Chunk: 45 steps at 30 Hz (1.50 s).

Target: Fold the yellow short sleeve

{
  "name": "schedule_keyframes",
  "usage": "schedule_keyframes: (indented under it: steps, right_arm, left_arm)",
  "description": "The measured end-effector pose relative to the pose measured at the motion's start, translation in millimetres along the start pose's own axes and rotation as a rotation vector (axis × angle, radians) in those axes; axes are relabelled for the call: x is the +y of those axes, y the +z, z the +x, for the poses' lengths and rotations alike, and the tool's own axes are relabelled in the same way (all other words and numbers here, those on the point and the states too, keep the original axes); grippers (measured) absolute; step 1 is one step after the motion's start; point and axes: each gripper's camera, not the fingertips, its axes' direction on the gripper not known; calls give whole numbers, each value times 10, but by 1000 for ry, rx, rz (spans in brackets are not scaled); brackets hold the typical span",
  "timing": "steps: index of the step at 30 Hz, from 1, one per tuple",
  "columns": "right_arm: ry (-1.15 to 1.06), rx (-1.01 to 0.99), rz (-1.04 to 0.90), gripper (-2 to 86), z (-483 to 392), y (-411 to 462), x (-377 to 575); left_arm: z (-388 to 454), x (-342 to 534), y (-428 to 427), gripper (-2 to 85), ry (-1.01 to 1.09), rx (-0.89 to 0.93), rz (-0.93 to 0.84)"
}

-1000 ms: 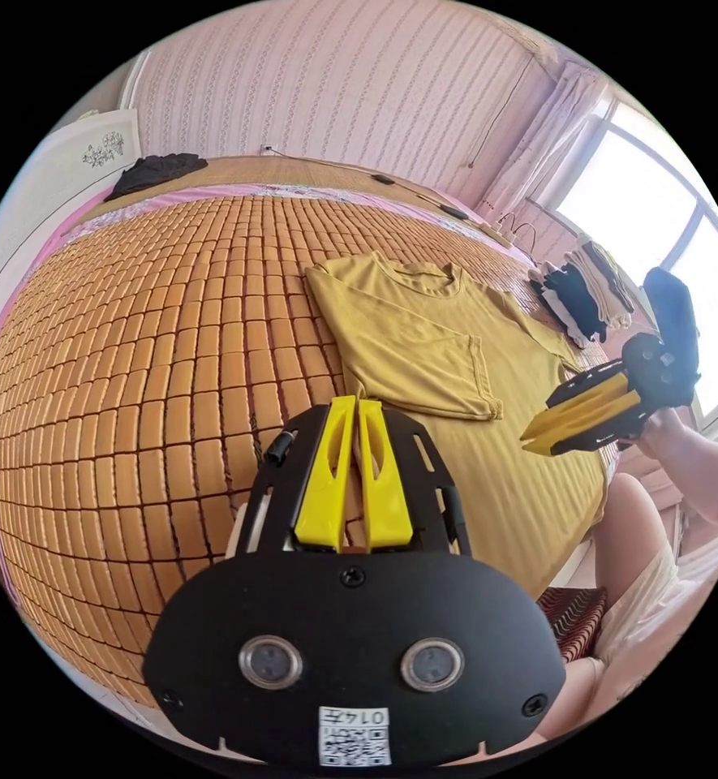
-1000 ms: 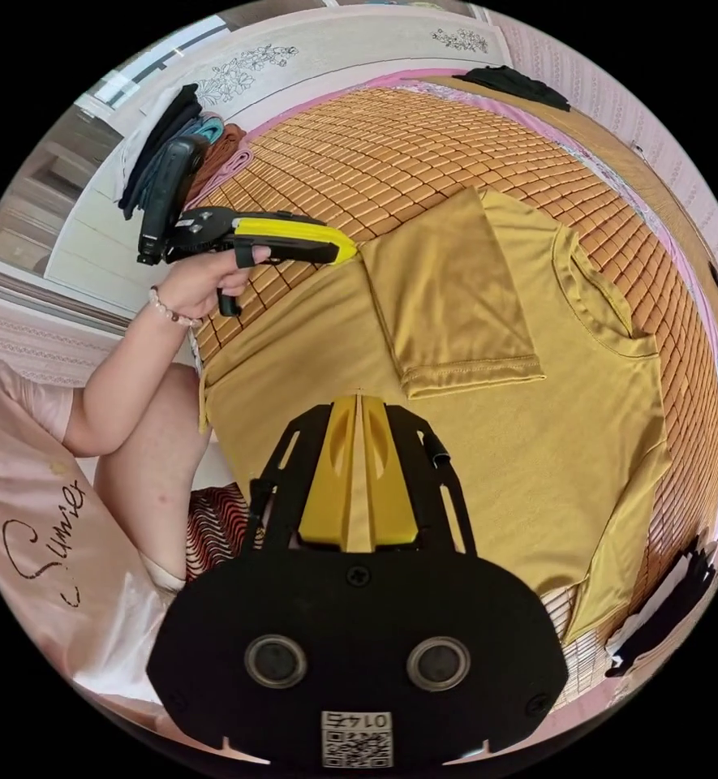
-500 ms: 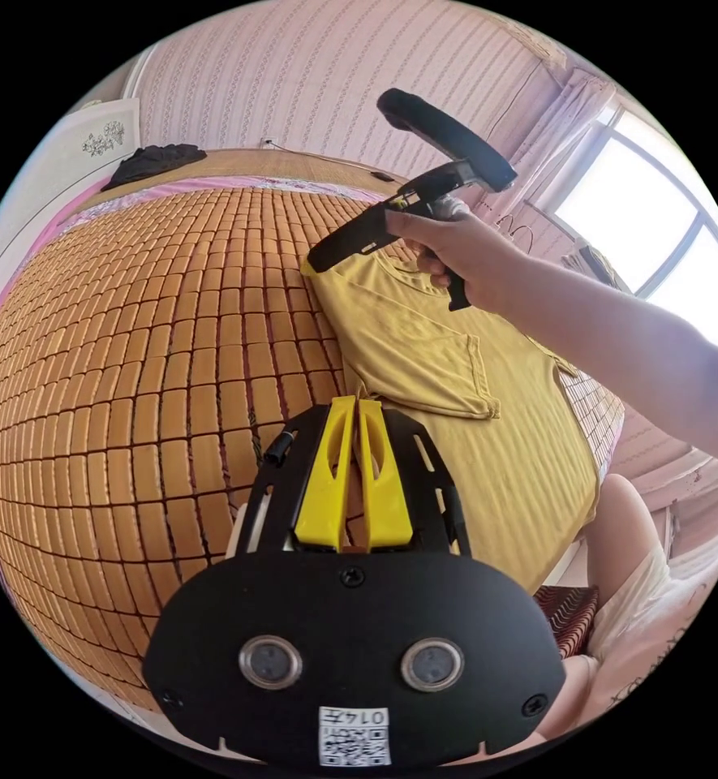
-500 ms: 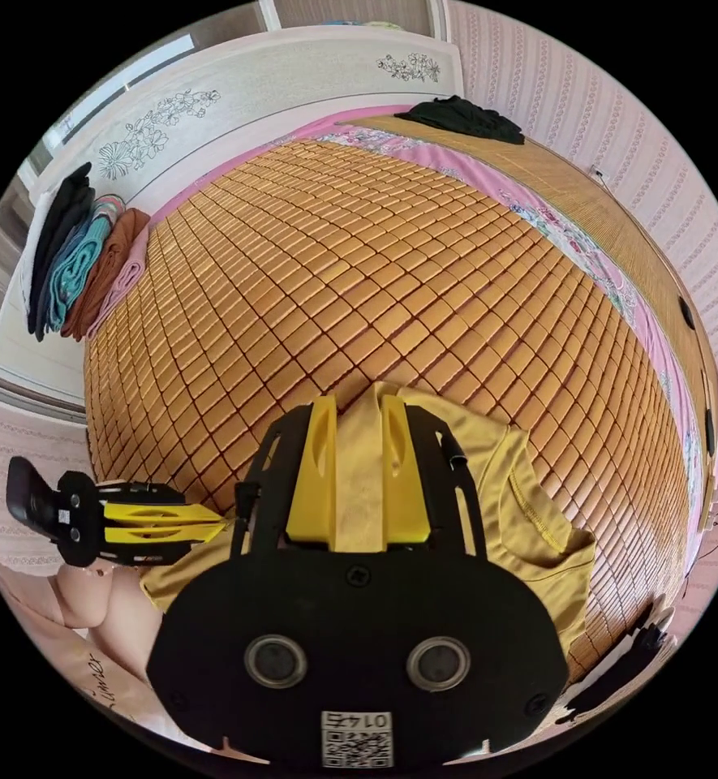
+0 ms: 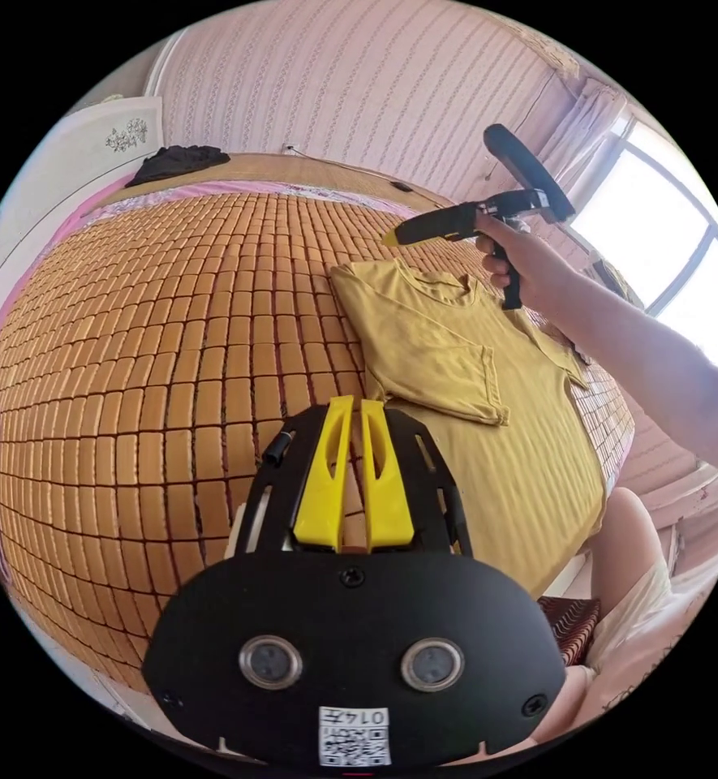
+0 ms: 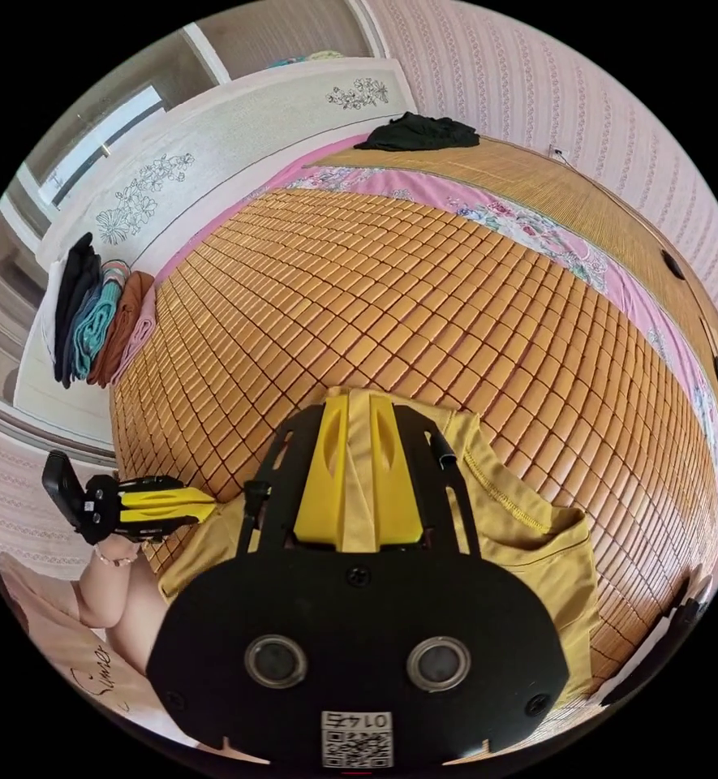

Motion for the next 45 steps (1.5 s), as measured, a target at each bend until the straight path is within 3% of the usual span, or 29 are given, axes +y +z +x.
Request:
schedule_keyframes:
  steps: [6, 13, 18, 21, 26, 33, 37, 45]
  right_arm:
    - [-55, 102, -120, 28, -29, -179, 990]
    - [-3, 168, -193, -4, 92, -68, 1606]
    - [-45, 217, -162, -3, 71, -111, 1778]
    - [-33, 141, -170, -3, 156, -241, 1927]
    - [121, 114, -8, 0, 469, -818, 2743]
    - [499, 347, 79, 76, 1315, -1506, 4464]
    - [619, 308, 123, 93, 1792, -1589, 4982]
    - [742, 179, 239, 60, 2293, -1535, 5404]
  left_arm:
    - [616, -185, -329, 27, 183, 227, 159]
    - [1335, -437, 373, 48, 271, 210, -197]
    - [1466, -539, 284, 41, 331, 189, -240]
    - [1464, -561, 152, 42, 330, 206, -237]
    - [1587, -607, -251, 47, 344, 286, -131]
    - [2253, -791, -400, 49, 446, 392, -77]
    - [2916, -1173, -178, 57, 552, 497, -132]
    - [4315, -2101, 331, 58, 679, 426, -155]
